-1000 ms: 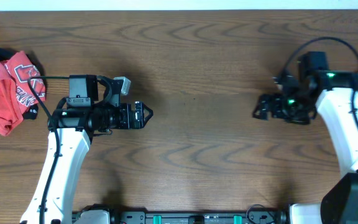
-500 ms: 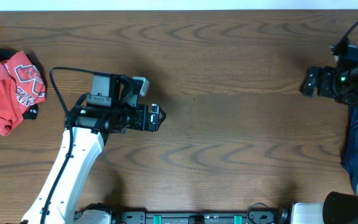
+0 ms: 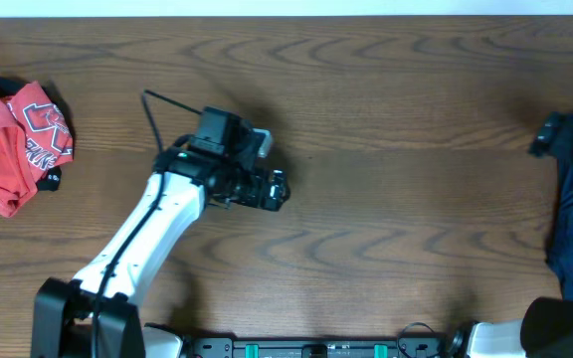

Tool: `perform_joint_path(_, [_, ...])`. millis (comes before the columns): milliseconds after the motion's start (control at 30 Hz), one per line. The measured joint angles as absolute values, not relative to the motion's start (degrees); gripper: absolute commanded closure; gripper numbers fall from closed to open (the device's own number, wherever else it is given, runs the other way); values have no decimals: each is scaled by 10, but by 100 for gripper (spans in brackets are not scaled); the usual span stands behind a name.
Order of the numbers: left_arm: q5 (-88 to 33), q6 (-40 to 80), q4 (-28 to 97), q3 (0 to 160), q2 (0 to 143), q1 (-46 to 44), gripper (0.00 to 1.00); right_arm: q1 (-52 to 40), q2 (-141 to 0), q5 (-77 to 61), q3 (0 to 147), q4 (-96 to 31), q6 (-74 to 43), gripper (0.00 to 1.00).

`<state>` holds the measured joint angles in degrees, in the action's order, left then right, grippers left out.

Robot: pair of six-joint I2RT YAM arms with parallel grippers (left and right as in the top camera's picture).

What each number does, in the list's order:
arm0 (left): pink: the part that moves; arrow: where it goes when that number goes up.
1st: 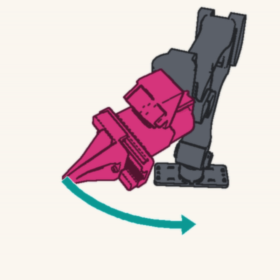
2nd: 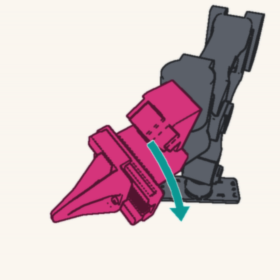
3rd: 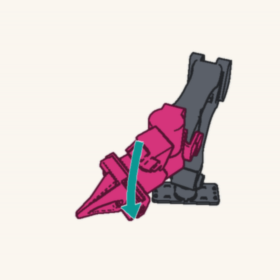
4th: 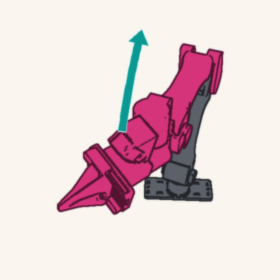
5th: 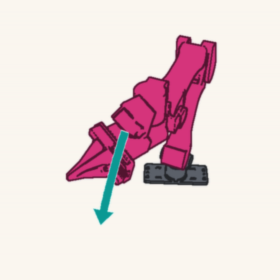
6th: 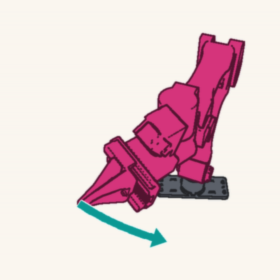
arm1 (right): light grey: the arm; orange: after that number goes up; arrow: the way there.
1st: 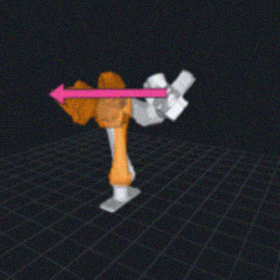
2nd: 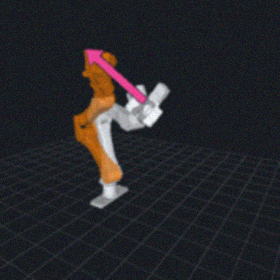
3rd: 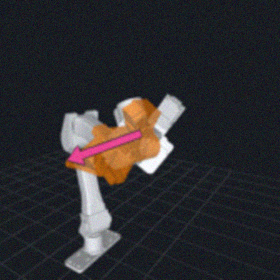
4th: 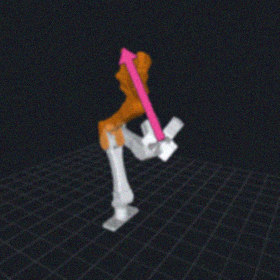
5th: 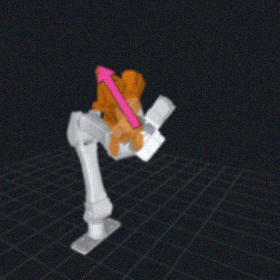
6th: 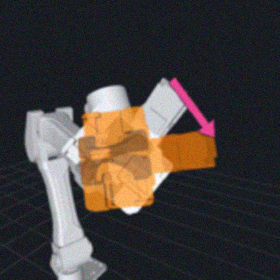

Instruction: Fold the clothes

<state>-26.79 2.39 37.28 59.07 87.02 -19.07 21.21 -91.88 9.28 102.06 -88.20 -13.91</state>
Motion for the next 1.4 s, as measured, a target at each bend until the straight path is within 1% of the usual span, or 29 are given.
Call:
perform_joint_path(200, [-266,28,353,591,880,-234,2,316,-996,69,1022,-871,-145,1])
perform_joint_path(333, [-266,28,352,591,880,-246,2,364,-1058,46,1022,-854,-145,1])
perform_joint_path(400, [-266,28,353,591,880,-250,2,376,-1081,41,1022,-843,-145,6])
perform_joint_path(433, [-266,28,353,591,880,-251,2,381,-1091,38,1022,-835,-145,10])
perform_joint_path(467, [-266,28,353,591,880,-252,2,383,-1097,37,1022,-825,-145,11])
perform_joint_path(600, [-266,28,353,591,886,-257,2,386,-1102,30,1022,-790,-145,5])
perform_joint_path(800, [-266,28,354,591,921,-257,2,398,-1103,25,1022,-766,-140,4])
perform_joint_path(967, [-266,28,353,591,951,-257,2,433,-1134,18,1023,-766,-134,10])
perform_joint_path(1033, [-266,28,352,591,957,-257,2,452,-1156,8,1023,-765,-129,9])
perform_joint_path(1133, [-266,28,351,591,962,-257,2,480,-1189,-6,1023,-764,-123,10])
perform_joint_path(1167, [-266,28,350,591,962,-257,2,489,-1197,-11,1023,-764,-119,11])
perform_joint_path(1200, [-266,28,348,591,962,-257,2,500,-1204,-18,1023,-761,-115,16])
perform_joint_path(1267, [-266,28,344,591,962,-257,2,510,-1207,-27,1023,-756,-107,20])
perform_joint_path(1333, [-266,28,340,591,962,-257,2,518,-1207,-38,1023,-750,-101,18])
perform_joint_path(1400, [-266,28,336,591,962,-257,2,521,-1207,-46,1023,-747,-98,12])
